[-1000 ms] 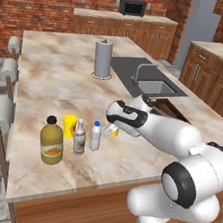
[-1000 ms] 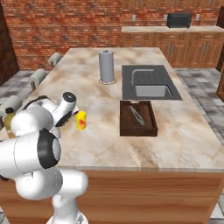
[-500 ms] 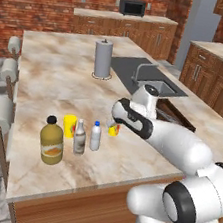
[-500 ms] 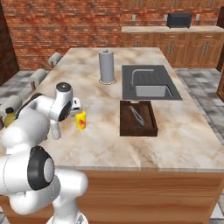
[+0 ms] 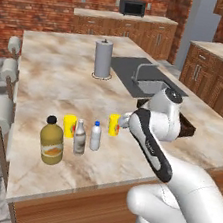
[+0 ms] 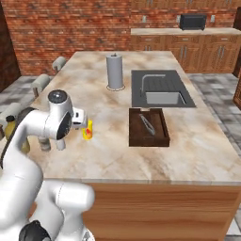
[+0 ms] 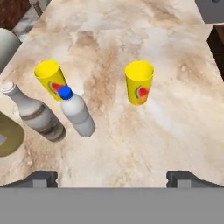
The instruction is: Place the drinks on the dining counter in a tight cluster.
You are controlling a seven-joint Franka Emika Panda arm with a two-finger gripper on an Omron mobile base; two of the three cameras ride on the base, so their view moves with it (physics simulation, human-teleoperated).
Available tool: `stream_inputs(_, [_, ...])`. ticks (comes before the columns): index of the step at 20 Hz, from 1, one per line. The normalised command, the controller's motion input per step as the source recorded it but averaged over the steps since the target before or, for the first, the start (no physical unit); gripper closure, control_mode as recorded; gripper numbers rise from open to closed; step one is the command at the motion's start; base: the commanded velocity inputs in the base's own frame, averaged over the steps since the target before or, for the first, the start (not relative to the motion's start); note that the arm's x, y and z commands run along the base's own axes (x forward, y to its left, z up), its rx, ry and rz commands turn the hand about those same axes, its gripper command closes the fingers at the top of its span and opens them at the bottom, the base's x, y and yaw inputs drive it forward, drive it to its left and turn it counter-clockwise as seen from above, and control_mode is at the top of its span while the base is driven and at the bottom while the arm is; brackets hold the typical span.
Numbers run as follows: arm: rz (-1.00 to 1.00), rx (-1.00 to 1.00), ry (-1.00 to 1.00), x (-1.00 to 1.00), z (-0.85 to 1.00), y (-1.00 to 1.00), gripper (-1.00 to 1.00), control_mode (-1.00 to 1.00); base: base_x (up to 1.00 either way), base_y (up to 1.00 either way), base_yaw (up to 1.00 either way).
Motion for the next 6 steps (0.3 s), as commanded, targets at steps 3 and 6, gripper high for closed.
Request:
stream_inputs(3, [-0.02,0.0,-0.06,-0.61,0.69,0.0,-1.0,-1.0,0.0,0.0,0.0])
stream_inputs(6, [0.0,0.0,-0.04,-0.66,0.56,-0.03,-1.0,-1.0,0.0,0.0,0.0])
